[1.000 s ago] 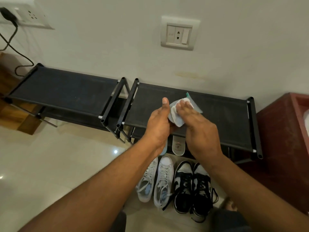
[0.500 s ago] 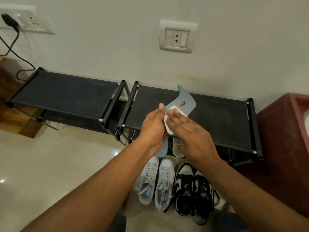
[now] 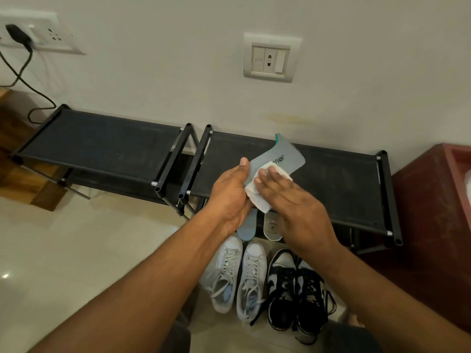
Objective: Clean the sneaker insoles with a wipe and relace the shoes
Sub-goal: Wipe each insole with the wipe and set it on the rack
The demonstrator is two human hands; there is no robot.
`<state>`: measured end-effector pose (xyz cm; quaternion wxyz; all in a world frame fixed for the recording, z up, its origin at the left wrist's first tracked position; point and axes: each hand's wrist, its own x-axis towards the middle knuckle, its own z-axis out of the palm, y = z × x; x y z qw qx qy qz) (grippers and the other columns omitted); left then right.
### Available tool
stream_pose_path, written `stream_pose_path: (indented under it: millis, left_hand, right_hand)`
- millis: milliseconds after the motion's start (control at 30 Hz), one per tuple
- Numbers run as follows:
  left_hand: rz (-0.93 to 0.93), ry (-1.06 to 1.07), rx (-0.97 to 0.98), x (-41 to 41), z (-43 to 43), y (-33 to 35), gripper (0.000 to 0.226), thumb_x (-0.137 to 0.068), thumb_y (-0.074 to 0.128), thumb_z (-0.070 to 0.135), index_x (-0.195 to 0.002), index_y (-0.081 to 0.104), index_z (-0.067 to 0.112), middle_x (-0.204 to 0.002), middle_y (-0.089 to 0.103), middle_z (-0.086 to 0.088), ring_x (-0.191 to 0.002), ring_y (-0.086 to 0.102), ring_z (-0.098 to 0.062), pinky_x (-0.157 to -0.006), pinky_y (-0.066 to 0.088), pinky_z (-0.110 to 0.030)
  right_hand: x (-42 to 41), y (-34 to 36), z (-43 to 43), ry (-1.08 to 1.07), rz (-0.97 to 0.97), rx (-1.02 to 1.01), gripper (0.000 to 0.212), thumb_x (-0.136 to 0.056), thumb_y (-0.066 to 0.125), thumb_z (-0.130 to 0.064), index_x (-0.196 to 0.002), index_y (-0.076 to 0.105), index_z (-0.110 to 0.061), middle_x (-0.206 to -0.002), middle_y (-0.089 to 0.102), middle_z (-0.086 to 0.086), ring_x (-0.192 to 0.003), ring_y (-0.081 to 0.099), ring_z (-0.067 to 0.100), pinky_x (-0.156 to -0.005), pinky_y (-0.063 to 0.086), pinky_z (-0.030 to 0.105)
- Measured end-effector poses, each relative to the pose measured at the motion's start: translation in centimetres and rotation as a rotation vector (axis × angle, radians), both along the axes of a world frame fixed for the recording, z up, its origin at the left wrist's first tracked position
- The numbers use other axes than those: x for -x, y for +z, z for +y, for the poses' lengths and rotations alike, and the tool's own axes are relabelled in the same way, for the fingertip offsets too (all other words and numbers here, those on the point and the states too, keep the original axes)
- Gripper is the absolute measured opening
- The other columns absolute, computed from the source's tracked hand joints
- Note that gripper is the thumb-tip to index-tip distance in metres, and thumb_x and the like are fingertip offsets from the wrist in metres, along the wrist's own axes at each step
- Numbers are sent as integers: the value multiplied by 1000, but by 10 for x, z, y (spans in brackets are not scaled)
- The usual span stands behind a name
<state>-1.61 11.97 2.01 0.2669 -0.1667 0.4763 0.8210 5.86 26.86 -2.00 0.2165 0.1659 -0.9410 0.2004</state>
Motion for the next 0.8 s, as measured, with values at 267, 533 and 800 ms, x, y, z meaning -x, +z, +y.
stream_pose_path:
  millis: [267, 533, 800]
  left_hand:
    - [-9, 4, 28, 1, 1, 1, 47, -112, 52, 33, -137, 61, -6, -128, 73, -25, -114, 74, -34, -88, 66, -41]
    - [-4, -15, 38, 0, 0, 3, 48, -113, 49, 33, -137, 61, -7, -128, 72, -26, -122, 70, -39, -88, 66, -43]
    - [-5, -23, 6, 0, -2, 6, 47, -112, 49, 33, -137, 59, -6, -133, 68, -27, -123, 69, -38, -85, 67, -45]
  right_hand:
    - [0, -1, 5, -32, -3, 24, 57, -96, 47, 7, -151, 51, -8, -159, 46, 6, -152, 39, 16, -125, 34, 35]
    - [0, -3, 4, -44, 2, 59, 57, -98, 49, 9, -152, 50, -8, -160, 44, 6, -151, 39, 17, -125, 32, 33]
    - [7, 1, 12, -165, -41, 207, 62, -94, 52, 14, -152, 50, -8, -154, 52, 8, -145, 47, 16, -116, 46, 40]
